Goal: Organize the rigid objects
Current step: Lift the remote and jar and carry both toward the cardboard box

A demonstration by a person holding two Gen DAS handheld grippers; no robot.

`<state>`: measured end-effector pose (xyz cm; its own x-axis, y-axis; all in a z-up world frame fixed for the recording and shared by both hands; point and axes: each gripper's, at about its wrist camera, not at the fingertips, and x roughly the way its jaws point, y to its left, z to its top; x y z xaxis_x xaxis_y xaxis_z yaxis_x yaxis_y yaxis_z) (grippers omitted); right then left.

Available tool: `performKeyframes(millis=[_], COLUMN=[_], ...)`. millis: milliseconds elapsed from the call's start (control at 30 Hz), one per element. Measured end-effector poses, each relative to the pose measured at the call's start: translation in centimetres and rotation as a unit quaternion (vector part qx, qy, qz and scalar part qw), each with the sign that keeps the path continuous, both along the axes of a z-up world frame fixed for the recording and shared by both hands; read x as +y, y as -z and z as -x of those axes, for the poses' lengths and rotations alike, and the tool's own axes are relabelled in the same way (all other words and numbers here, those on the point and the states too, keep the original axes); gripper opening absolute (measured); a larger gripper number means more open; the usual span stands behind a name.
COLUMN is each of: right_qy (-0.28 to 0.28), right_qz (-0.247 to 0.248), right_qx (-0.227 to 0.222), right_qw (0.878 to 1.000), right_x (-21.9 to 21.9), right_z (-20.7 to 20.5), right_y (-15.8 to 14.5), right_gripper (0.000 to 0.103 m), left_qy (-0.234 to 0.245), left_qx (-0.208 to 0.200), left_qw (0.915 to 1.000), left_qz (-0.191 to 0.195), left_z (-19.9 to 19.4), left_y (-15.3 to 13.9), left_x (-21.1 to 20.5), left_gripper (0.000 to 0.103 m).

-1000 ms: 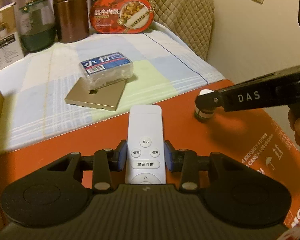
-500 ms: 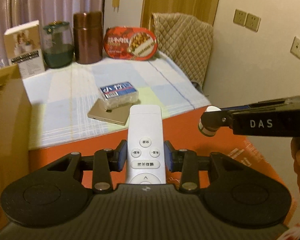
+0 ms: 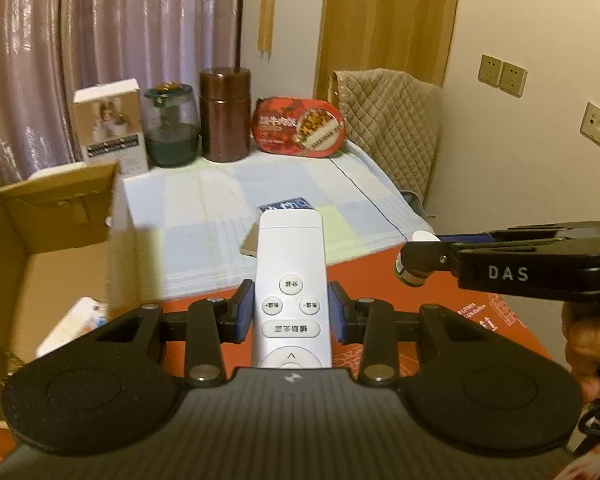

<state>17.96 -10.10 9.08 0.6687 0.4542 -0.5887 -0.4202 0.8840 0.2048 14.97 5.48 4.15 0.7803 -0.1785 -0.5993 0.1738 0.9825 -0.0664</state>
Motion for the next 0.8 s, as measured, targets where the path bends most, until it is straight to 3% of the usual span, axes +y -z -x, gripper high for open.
performKeyframes(millis=[500, 800], right_qy=[-0.045, -0.082], right_qz=[-0.023, -0.03], right_qx=[-0.008, -0.02], right_qw=[0.999, 0.996], right_x=[5.4, 7.3], right_z=[1.0, 1.7], right_y=[-1.3, -1.4], right_gripper=[0.027, 0.027], left_qy=[-0.027, -0.054], left_qx=[-0.015, -0.028], left_qw=[0.9995, 0.9981], left_qz=[0.0, 0.006], left_z=[2.2, 3.5], left_y=[-2.3, -3.9], left_x=[3.8, 8.2], left_gripper=[0.033, 0.033])
